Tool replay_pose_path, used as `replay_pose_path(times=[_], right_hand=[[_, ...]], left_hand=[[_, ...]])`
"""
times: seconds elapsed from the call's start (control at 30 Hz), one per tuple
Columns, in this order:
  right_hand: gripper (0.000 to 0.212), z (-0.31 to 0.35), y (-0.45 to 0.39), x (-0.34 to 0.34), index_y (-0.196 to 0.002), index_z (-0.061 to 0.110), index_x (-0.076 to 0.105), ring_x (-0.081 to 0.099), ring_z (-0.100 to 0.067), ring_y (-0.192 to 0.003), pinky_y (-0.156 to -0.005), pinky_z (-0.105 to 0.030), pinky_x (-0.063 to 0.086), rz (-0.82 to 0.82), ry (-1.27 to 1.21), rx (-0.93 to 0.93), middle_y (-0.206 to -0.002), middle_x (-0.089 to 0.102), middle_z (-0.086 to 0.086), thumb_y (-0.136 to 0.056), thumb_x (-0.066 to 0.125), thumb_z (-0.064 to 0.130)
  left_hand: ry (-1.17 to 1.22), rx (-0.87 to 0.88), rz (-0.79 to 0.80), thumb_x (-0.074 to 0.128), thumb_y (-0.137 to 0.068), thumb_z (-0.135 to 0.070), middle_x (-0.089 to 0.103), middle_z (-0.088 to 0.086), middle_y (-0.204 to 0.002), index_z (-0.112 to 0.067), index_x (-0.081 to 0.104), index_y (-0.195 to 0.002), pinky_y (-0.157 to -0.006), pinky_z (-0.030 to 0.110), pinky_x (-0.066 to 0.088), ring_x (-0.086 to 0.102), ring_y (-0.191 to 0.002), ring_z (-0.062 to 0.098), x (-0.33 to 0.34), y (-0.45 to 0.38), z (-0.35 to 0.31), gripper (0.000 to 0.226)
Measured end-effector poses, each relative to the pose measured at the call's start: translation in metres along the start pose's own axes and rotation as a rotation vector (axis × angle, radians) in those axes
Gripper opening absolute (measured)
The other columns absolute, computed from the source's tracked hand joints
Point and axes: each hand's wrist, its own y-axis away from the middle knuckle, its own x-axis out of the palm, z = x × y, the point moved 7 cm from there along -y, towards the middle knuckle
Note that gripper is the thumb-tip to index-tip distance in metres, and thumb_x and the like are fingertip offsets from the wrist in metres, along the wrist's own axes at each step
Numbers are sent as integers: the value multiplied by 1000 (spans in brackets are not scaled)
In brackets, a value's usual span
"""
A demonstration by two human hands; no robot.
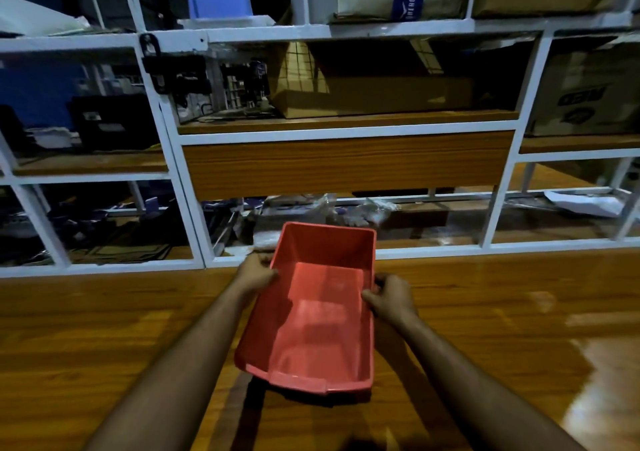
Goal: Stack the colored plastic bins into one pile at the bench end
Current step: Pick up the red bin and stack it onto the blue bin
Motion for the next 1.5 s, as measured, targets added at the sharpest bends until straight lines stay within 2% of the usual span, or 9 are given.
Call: replay_pose_path(times=[0.13, 0.23, 0.3, 0.47, 0.63, 0.87, 1.13, 1.3, 1.5], right_hand=[[10, -8, -6, 6, -70, 17, 67, 55, -15, -59, -50, -26, 35, 54, 5, 16, -61, 60, 2, -80, 68, 19], [26, -24, -12, 11, -58, 16, 58, 55, -17, -58, -53, -28, 31, 49, 13, 27, -53, 56, 2, -82, 68, 23], [28, -35, -14, 14, -64, 9, 65, 57, -16, -58, -54, -29, 32, 29, -2, 54, -57, 62, -3, -83, 68, 29], [40, -56, -11, 25, -70, 11, 67, 60, -21, -58, -58, -33, 44, 111, -354, 230, -63, 65, -7, -83, 61, 48], [12, -49, 10, 23, -86, 15, 66, 60, -18, -56, -54, -25, 41, 282, -559, 351, -76, 66, -7, -93, 57, 21], [13, -49, 42, -27, -95, 15, 67, 60, -17, -67, -57, -26, 41, 143, -817, 382, -83, 64, -6, -90, 56, 9], [31, -120, 137, -144, -97, 26, 77, 55, -11, -68, -57, -22, 44, -105, -909, 448, -85, 68, 4, -86, 55, 7], [31, -186, 218, -228, -97, 19, 77, 61, -10, -69, -62, -23, 48, -266, -939, 503, -87, 72, 4, -90, 51, 3], [35, -296, 322, -337, -114, 10, 72, 53, -13, -62, -58, -21, 49, -502, -939, 578, -93, 65, -9, -88, 52, 0]], left_hand=[[217, -67, 70, 47, -78, 21, 70, 15, -83, 2, 64, -115, -55, 35, 58, 66, -61, 25, 11, 14, 29, 45], [223, -118, 167, 55, -88, 6, 73, 13, -93, -8, 64, -118, -58, 32, 58, 68, -74, 25, 16, 26, 39, 34], [214, -139, 219, 57, -92, -5, 73, 11, -101, -17, 64, -115, -55, 27, 56, 69, -77, 21, 17, 35, 40, 28], [309, -219, 226, 51, -95, -9, 70, 11, -94, -13, 66, -111, -65, 30, 51, 64, -80, 21, 10, 53, 46, 23], [415, -337, 310, 47, -90, -5, 62, 10, -88, -10, 66, -115, -75, 38, 56, 59, -72, 19, 3, 58, 57, 32], [507, -197, 449, 48, -89, 3, 69, 6, -93, -10, 66, -115, -78, 37, 56, 63, -81, 16, 26, 67, 10, 35], [462, -110, 766, 51, -85, 2, 69, 5, -94, -14, 65, -113, -71, 33, 56, 66, -79, 13, 149, 100, -64, 35], [444, -83, 893, 52, -86, 3, 67, 5, -91, -12, 65, -112, -66, 30, 56, 63, -77, 13, 259, 155, -113, 34], [359, -50, 1072, 51, -86, 3, 69, 3, -87, -12, 65, -114, -64, 27, 54, 62, -75, 13, 412, 256, -174, 34]])
